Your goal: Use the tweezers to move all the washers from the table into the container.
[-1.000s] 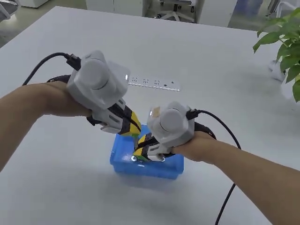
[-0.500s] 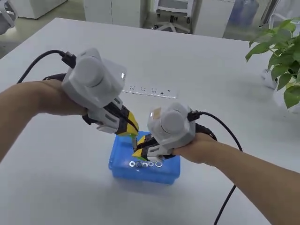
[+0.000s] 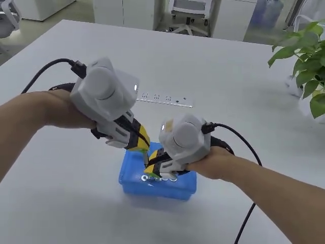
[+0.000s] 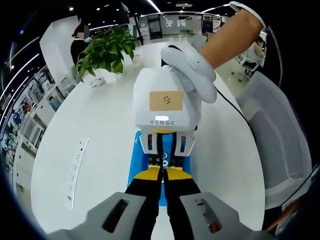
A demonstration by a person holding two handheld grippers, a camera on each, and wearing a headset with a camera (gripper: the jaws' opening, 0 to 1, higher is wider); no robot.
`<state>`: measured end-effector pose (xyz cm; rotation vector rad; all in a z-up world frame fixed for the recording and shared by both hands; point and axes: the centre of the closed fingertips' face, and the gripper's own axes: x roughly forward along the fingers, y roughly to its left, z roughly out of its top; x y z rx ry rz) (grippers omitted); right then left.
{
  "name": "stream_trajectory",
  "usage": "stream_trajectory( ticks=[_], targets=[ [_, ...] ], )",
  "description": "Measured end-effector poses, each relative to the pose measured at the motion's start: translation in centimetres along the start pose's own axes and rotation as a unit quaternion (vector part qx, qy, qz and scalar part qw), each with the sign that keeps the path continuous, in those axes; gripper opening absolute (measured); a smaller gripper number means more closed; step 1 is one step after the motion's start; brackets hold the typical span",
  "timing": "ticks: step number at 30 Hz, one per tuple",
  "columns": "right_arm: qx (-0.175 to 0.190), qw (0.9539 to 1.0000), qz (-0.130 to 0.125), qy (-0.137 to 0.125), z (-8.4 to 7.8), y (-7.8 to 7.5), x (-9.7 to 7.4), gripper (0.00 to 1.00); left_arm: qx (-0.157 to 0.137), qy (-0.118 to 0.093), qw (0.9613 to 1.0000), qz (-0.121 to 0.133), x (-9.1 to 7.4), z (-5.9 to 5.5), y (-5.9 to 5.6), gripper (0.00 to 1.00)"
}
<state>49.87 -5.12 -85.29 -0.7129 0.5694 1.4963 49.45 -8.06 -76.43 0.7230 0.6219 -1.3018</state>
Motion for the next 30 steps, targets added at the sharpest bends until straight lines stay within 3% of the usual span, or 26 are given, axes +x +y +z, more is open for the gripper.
stream_trajectory(
  ticks=[14,30],
  targets=[
    [0.001,0.9998,0.018,0.013,-1.0,0.5,1.2,0.1,-0.006,0.01,0.9999,-0.008,1.1,-1.3,-0.3,0.05],
    [0.001,0.9997,0.018,0.014,-1.1,0.7,0.9,0.11,-0.004,0.009,0.9999,-0.008,0.9,-1.3,-0.4,0.06]
  ],
)
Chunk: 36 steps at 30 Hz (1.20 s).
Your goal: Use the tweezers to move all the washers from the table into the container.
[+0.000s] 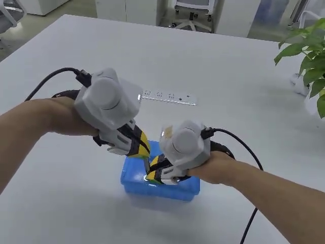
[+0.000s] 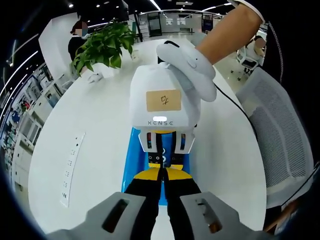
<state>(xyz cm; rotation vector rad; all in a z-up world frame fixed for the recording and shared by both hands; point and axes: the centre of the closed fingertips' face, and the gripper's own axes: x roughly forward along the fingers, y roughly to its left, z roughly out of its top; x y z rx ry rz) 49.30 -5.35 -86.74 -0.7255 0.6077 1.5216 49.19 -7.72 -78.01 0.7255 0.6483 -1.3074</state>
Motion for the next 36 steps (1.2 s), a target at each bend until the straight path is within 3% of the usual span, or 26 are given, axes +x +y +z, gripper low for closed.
stream_trajectory(
  ticks=[14,36],
  targets=[
    [-0.008,0.9998,-0.016,-0.009,1.0,-0.1,-1.6,0.11,0.009,-0.005,0.9999,0.011,-1.3,1.1,0.0,0.06],
    [-0.024,0.9987,-0.041,-0.021,2.3,1.9,-5.0,0.08,0.017,-0.023,0.9995,0.016,-3.8,2.9,-2.1,0.06]
  ],
)
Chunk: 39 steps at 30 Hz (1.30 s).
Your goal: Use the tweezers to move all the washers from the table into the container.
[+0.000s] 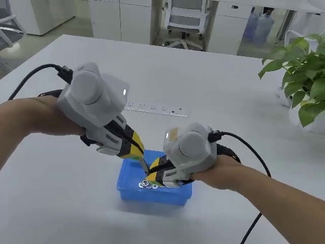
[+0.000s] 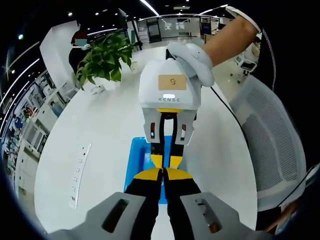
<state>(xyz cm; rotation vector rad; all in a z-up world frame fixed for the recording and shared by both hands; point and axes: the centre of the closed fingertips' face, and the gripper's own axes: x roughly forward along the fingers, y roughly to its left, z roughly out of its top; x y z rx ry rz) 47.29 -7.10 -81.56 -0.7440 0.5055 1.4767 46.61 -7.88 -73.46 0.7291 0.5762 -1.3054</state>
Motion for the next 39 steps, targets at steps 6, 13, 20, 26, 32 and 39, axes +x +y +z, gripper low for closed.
stream_trajectory(
  ticks=[6,13,20,26,32,39],
  targets=[
    [-0.011,0.9999,-0.003,0.004,-0.2,0.7,-0.9,0.08,0.002,-0.003,1.0,-0.004,0.1,0.3,-0.9,0.06],
    [-0.022,0.9997,-0.009,0.007,-0.6,1.4,-1.9,0.07,0.011,0.002,0.9999,-0.007,0.5,0.2,-2.0,0.06],
    [-0.036,0.9992,-0.004,0.013,-1.2,2.4,-2.5,0.07,0.016,0.012,0.9997,-0.015,1.2,-0.5,-3.1,0.06],
    [-0.046,0.9987,0.003,0.02,-1.5,3.4,-2.7,0.07,0.017,0.021,0.9994,-0.023,1.9,-1.3,-4.3,0.07],
    [-0.051,0.9983,0.013,0.026,-1.9,4.4,-2.8,0.06,0.02,0.03,0.9989,-0.03,2.5,-1.9,-5.2,0.07],
    [-0.055,0.9975,0.025,0.038,-2.5,5.5,-2.6,0.06,0.022,0.04,0.9982,-0.039,3.6,-3.1,-6.3,0.07]
  ],
)
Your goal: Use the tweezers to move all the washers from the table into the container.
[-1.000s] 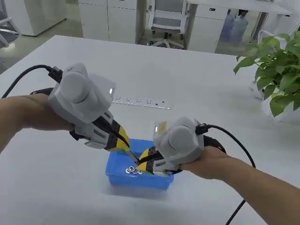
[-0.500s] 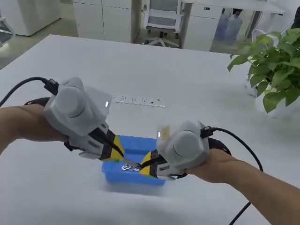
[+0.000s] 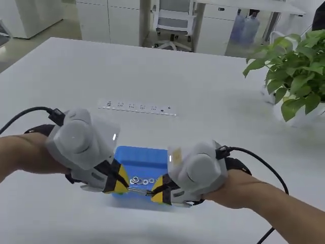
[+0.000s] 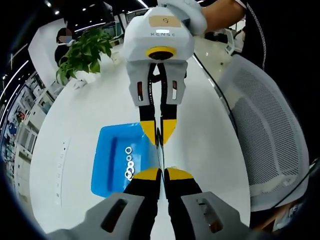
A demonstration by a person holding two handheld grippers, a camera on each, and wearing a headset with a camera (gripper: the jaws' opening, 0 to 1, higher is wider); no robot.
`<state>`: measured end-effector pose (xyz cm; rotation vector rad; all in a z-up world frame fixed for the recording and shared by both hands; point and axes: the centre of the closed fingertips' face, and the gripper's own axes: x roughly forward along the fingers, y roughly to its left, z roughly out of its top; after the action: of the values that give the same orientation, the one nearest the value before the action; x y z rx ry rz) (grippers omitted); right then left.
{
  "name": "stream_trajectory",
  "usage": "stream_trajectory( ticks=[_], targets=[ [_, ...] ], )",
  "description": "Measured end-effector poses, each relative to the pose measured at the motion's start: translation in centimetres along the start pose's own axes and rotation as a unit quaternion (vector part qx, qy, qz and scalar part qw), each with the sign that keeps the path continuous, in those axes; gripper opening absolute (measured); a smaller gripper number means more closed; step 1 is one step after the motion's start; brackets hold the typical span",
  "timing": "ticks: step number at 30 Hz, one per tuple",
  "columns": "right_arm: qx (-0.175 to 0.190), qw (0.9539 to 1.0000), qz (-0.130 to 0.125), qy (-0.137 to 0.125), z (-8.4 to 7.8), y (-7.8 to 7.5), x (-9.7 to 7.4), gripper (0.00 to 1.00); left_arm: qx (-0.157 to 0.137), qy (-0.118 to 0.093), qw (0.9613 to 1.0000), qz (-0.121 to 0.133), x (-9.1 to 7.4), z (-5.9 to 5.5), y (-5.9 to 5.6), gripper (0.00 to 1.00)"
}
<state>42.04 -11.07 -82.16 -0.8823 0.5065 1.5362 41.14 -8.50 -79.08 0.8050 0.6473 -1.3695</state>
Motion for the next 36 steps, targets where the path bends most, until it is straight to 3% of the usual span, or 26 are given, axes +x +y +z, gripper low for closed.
stream_trajectory(
  ticks=[14,28,36],
  targets=[
    [0.004,0.9997,0.019,0.012,-0.8,2.2,0.9,0.06,0.013,0.031,0.9993,-0.018,2.5,-2.0,-2.1,0.07],
    [0.028,0.9987,0.038,0.019,-2.6,5.4,3.2,0.07,-0.002,0.04,0.9982,-0.044,5.1,-3.6,-4.7,0.07],
    [0.042,0.9981,0.039,0.022,-3.4,6.3,4.0,0.07,-0.006,0.042,0.9979,-0.048,5.9,-4.0,-5.2,0.07]
  ],
)
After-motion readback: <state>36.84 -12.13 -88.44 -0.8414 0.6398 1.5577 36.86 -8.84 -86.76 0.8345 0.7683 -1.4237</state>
